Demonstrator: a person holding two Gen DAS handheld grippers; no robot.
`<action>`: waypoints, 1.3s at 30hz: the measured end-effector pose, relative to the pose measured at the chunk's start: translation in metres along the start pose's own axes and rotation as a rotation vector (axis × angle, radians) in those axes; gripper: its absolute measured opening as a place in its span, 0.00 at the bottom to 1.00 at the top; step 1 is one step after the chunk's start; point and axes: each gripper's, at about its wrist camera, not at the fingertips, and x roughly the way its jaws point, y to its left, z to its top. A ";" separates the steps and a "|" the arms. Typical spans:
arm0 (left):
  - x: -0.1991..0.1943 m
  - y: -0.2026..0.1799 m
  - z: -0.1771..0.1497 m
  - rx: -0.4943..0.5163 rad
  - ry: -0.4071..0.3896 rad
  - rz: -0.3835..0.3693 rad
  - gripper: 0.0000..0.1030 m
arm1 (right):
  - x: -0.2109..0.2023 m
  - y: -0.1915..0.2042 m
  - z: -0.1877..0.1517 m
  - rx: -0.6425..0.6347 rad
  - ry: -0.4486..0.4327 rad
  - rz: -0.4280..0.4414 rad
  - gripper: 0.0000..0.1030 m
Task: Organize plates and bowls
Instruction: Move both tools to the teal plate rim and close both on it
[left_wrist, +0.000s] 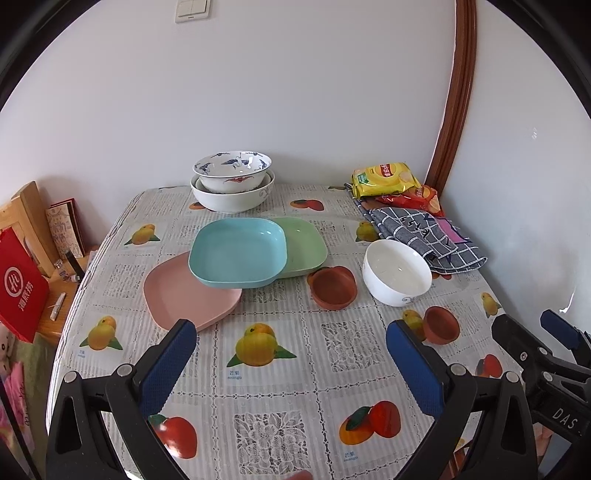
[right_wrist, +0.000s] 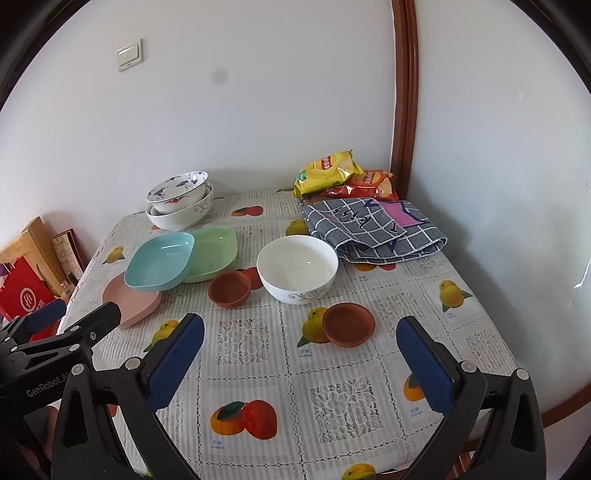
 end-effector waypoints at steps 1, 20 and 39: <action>0.003 0.002 0.002 0.003 0.003 0.002 1.00 | 0.004 -0.001 0.003 0.007 0.010 0.002 1.00; 0.092 0.076 0.041 -0.082 0.098 0.063 0.92 | 0.105 0.059 0.052 -0.090 0.105 0.073 0.97; 0.203 0.125 0.078 -0.114 0.195 0.081 0.68 | 0.226 0.128 0.081 -0.129 0.228 0.173 0.72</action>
